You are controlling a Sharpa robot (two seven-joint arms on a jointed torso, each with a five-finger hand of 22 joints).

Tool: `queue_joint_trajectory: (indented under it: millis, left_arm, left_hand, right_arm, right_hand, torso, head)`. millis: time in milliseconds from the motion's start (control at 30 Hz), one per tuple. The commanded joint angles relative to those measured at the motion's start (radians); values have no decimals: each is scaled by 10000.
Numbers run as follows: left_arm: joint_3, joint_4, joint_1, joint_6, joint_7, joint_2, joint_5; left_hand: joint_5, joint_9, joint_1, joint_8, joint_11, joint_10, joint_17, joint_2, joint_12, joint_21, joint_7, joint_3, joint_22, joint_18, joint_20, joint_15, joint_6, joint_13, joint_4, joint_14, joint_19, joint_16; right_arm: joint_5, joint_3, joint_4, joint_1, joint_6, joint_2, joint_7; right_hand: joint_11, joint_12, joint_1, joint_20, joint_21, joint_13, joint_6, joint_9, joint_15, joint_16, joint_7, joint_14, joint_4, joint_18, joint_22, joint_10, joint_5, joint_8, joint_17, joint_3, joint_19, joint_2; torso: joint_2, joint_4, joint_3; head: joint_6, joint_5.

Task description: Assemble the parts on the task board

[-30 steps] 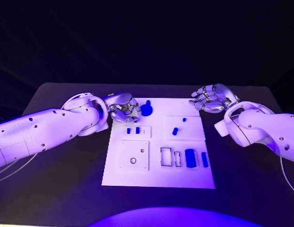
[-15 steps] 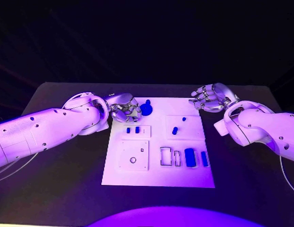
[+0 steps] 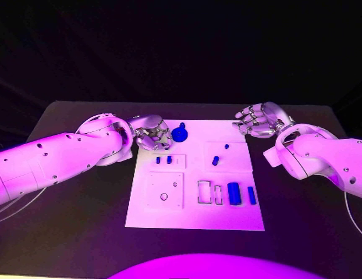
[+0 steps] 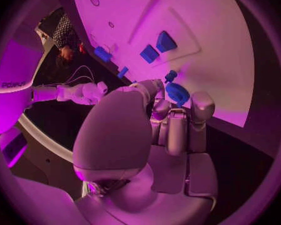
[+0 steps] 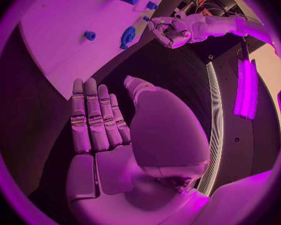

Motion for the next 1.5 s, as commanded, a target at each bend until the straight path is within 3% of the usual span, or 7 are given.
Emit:
queue_joint_trajectory:
  millis: [33,533,1500]
  left_arm:
    - [5,-14,1,231,-111,25,-68]
    - [4,-53,1,387,-243,27,-68]
    - [4,-69,0,450,-289,-11,-66]
  left_hand:
    - [6,14,13,36,0,20,386,119,16,56,-4,88,12,-193,-18,14,45,4,-7,71,56,66]
    - [16,69,58,72,3,-9,399,259,-13,80,8,270,39,-193,-26,13,52,-32,-89,78,58,64]
    - [6,95,82,65,21,-3,487,208,-23,164,37,367,154,-217,-32,21,-1,-47,-196,121,136,80]
  right_arm:
    - [-80,3,12,-5,21,3,95]
    - [-74,3,15,-5,4,0,112]
    - [-70,3,17,-6,-16,-2,123]
  right_hand:
    - [-17,46,79,-2,7,-8,-46,-9,-4,-32,504,-31,-46,56,-8,-43,-11,65,-8,7,-46,-36]
    - [-16,51,76,-2,7,-22,-49,-14,-3,-34,504,-30,-44,55,-21,-43,-12,72,-16,12,-44,-33]
    - [-17,55,81,-3,7,-35,-52,-20,-3,-35,504,-30,-48,55,-34,-45,-11,78,-24,18,-43,-31]
  torso:
    - [1,-3,3]
    - [-1,-4,6]
    - [3,-6,3]
  head:
    - [-12,-4]
    - [-18,-8]
    - [-38,-10]
